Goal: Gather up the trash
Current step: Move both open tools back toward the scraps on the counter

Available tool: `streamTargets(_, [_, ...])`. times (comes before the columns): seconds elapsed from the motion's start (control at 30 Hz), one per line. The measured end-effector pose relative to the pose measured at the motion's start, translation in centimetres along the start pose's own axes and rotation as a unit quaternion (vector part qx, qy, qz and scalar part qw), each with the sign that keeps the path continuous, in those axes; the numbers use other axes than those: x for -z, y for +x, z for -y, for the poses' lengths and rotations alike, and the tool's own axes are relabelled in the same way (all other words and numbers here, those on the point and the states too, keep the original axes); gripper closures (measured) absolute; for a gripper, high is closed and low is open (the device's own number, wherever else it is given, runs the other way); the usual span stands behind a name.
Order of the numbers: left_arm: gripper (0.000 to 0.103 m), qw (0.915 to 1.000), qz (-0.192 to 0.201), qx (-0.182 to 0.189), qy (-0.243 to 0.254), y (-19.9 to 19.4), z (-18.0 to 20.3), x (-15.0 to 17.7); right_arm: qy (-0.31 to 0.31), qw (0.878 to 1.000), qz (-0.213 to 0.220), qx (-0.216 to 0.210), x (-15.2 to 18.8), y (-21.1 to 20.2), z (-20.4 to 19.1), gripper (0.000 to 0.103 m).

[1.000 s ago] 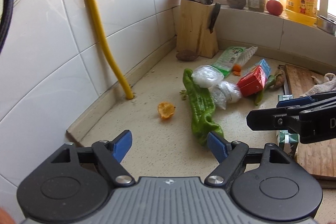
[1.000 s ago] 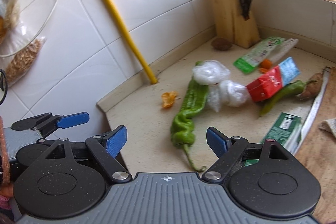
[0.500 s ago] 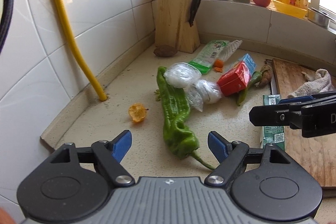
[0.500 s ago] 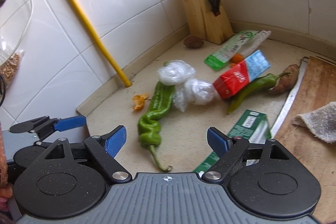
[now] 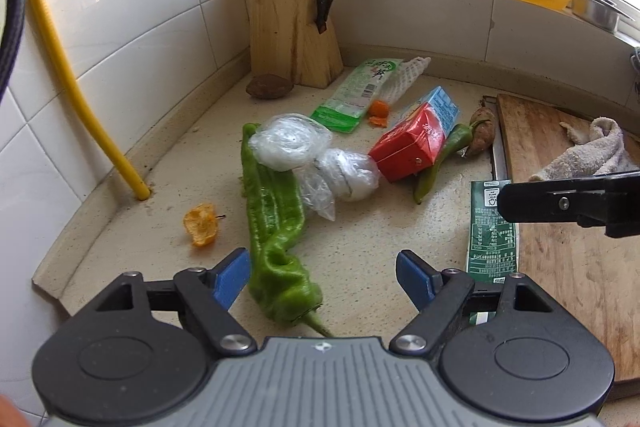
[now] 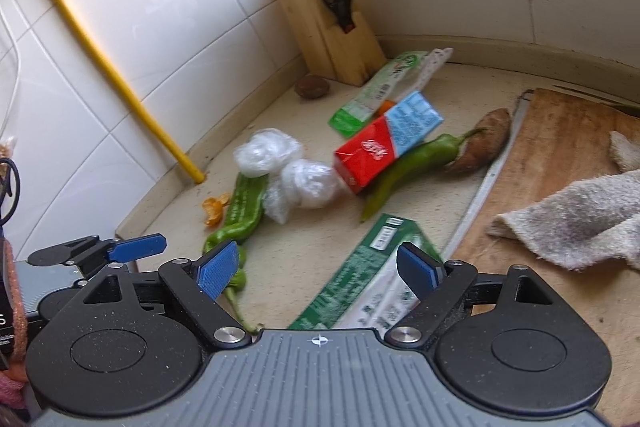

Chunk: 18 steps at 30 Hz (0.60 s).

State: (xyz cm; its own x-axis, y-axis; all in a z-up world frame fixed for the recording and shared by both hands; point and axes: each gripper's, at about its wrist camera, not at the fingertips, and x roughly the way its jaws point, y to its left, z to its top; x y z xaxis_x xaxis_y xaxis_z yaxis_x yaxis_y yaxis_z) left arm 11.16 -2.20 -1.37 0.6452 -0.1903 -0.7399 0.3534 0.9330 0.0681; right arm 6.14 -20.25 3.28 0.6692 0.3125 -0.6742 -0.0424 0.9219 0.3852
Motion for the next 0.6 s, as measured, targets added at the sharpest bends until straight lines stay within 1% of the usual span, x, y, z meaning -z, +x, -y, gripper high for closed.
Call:
streamTargets(0.2, [0.026, 1.0000, -0.008, -0.004, 0.000, 0.7, 0.2, -0.3, 0.015, 1.000, -0.004, 0.012, 0.3, -0.2, 1.7, 0.012])
streamTargets(0.3, [0.026, 0.9999, -0.009, -0.006, -0.007, 0.6, -0.7, -0.1, 0.027, 0.999, -0.001, 0.019, 0.6, -0.5, 2.4, 0.011])
streamTargets(0.4, [0.026, 0.9996, -0.013, -0.006, -0.025, 0.5, -2.0, 0.3, 0.040, 0.999, -0.002, 0.030, 1.1, -0.8, 3.1, 0.011])
streamTargets(0.5, [0.026, 0.9989, -0.020, 0.008, -0.041, 0.6, -3.2, 0.7, 0.057, 0.997, 0.002, 0.044, 1.6, -1.3, 3.6, 0.011])
streamTargets(0.6, [0.026, 0.9987, -0.031, 0.022, -0.033, 1.0, -3.8, 0.8, 0.080, 0.996, 0.002, 0.045, 2.1, -1.4, 3.9, 0.011])
